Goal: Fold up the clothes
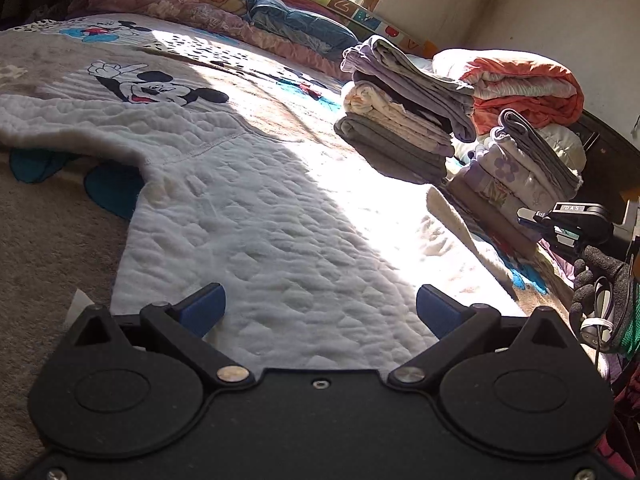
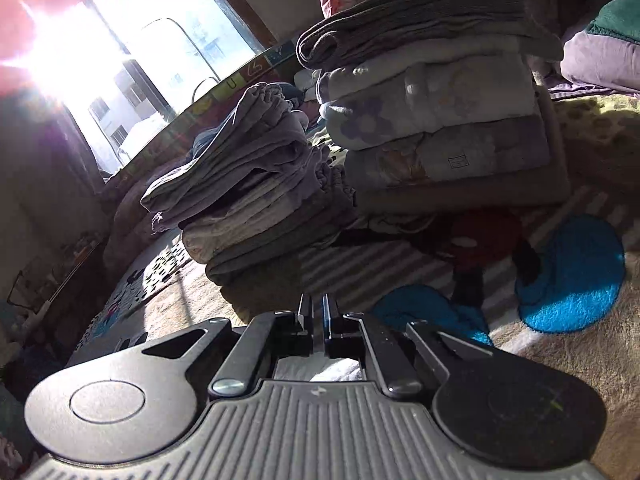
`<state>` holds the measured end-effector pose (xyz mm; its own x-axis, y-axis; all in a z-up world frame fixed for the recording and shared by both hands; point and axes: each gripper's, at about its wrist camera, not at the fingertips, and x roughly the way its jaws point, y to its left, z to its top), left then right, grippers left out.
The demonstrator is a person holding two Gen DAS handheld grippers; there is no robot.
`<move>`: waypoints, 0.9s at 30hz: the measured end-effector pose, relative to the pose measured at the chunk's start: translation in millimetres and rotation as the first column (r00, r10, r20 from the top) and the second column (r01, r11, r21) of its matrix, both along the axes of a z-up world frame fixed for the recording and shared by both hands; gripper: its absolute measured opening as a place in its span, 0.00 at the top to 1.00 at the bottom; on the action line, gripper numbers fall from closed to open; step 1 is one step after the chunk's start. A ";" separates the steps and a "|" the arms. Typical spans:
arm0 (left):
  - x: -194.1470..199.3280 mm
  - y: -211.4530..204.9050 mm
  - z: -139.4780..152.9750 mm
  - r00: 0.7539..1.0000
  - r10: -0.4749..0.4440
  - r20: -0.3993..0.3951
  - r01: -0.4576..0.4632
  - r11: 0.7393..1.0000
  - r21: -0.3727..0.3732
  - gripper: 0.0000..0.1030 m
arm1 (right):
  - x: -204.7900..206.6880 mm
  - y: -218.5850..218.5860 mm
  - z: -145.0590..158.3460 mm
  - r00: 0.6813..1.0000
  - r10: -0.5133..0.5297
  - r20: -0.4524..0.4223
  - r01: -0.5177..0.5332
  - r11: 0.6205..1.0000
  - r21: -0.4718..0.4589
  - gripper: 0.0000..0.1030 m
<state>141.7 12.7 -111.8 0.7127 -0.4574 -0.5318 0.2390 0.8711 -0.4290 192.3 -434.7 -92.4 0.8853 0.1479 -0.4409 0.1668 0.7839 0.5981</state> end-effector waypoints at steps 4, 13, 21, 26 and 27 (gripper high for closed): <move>5.0 -0.6 0.7 1.000 -0.012 0.000 0.012 1.000 -0.025 0.01 | -25.8 4.9 -17.8 0.997 -0.043 -0.068 0.053 0.985 0.163 0.30; -7.2 -9.4 5.3 0.992 0.019 0.122 -0.031 0.995 0.094 0.00 | -27.8 32.0 -62.3 0.988 -0.082 -0.128 0.133 0.876 0.464 0.36; 1.1 -14.7 -9.0 0.998 -0.013 0.063 0.004 0.989 0.146 0.00 | -3.1 19.8 -62.0 0.987 -0.156 -0.046 0.159 0.872 0.464 0.89; 0.6 -15.2 -13.3 0.998 -0.012 0.068 0.003 0.990 0.140 0.00 | 18.1 8.5 -38.8 0.992 -0.121 0.033 0.100 0.919 0.382 0.89; 0.9 -15.2 -13.4 0.998 -0.013 0.069 0.003 0.990 0.139 0.00 | 24.0 6.9 -32.5 0.993 -0.109 0.046 0.086 0.932 0.352 0.89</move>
